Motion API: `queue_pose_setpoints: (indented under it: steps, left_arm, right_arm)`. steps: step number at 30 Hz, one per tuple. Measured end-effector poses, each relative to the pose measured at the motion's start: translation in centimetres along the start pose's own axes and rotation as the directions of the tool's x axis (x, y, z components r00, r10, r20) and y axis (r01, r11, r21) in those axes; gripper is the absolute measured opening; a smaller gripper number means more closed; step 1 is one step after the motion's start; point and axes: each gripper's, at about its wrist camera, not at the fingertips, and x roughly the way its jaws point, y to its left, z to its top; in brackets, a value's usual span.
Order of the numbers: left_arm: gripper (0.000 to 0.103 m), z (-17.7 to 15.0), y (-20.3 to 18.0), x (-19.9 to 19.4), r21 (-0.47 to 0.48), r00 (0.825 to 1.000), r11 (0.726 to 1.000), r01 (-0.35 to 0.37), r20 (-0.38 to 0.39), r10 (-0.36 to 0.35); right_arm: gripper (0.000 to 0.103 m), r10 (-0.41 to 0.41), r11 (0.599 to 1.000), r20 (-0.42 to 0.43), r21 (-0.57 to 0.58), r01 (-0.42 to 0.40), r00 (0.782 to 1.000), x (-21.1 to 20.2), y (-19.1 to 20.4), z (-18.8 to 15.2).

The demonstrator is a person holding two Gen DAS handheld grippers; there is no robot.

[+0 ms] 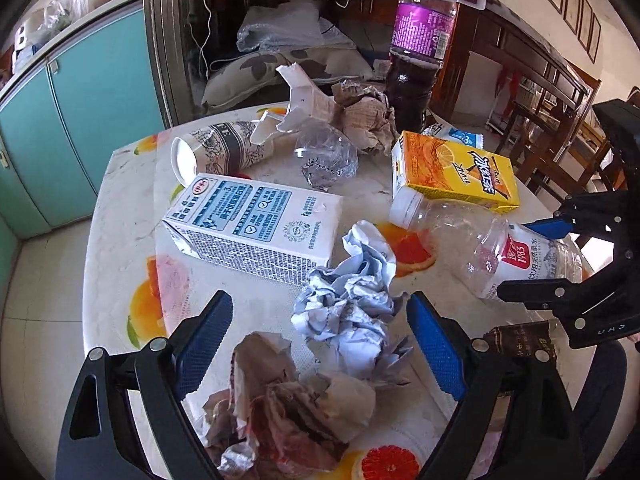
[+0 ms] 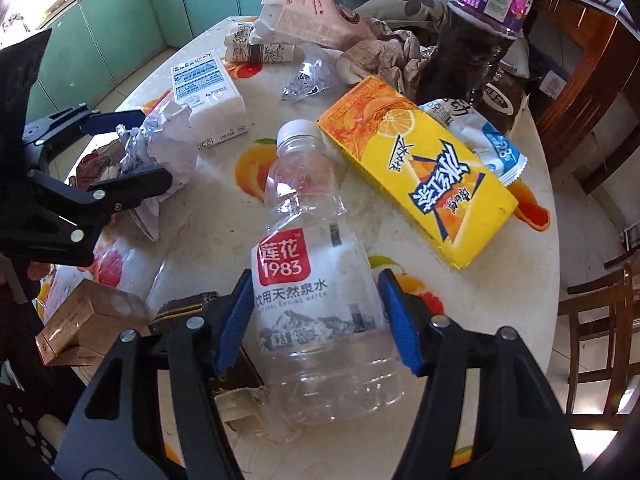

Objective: Collect trash
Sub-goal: 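Grasp the crumpled foil with the left gripper while the right approaches the clear bottle, then close the right gripper around the clear red-label water bottle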

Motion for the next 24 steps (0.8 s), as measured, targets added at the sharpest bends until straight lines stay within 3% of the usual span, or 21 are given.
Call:
queue_pose_setpoints:
  steps: [2,8,9,17,18,20,24]
  left_arm:
    - [0.082,0.1,-0.1,0.5,-0.011,1.000,1.000,0.014,-0.011,-0.014]
    - [0.053,0.0,-0.4,1.3,-0.014,0.999,0.999,0.030,-0.019,-0.030]
    - [0.041,0.0,-0.3,1.1,-0.018,0.999,0.999,0.040,-0.013,-0.040]
    - [0.039,0.6,0.2,-2.0,-0.022,0.994,0.999,0.046,0.102,-0.043]
    - [0.039,0.6,0.2,-2.5,-0.021,0.992,0.999,0.044,0.120,-0.041]
    - [0.039,0.9,0.3,-3.4,-0.016,0.988,0.999,0.032,0.150,-0.030]
    - [0.039,1.4,0.5,-4.6,-0.007,0.982,1.000,0.006,0.187,-0.004]
  right_arm:
    - [0.059,0.003,1.000,0.027,0.021,-0.003,1.000,-0.2,-0.4,-0.3]
    - [0.059,0.049,0.994,0.094,0.093,-0.058,0.994,-0.8,-1.5,-1.0]
    - [0.059,0.059,0.993,0.102,0.099,-0.069,0.993,-0.9,-1.5,-1.0]
    - [0.061,0.059,0.996,0.080,0.069,-0.064,0.995,-0.4,-0.9,-0.2]
    - [0.063,0.055,0.996,0.080,0.067,-0.060,0.995,-0.4,-0.9,-0.2]
    - [0.079,0.062,0.995,0.073,0.076,-0.068,0.995,-0.3,-0.9,0.1]
    - [0.084,0.055,0.995,0.054,0.075,-0.059,0.997,0.0,-0.8,1.0]
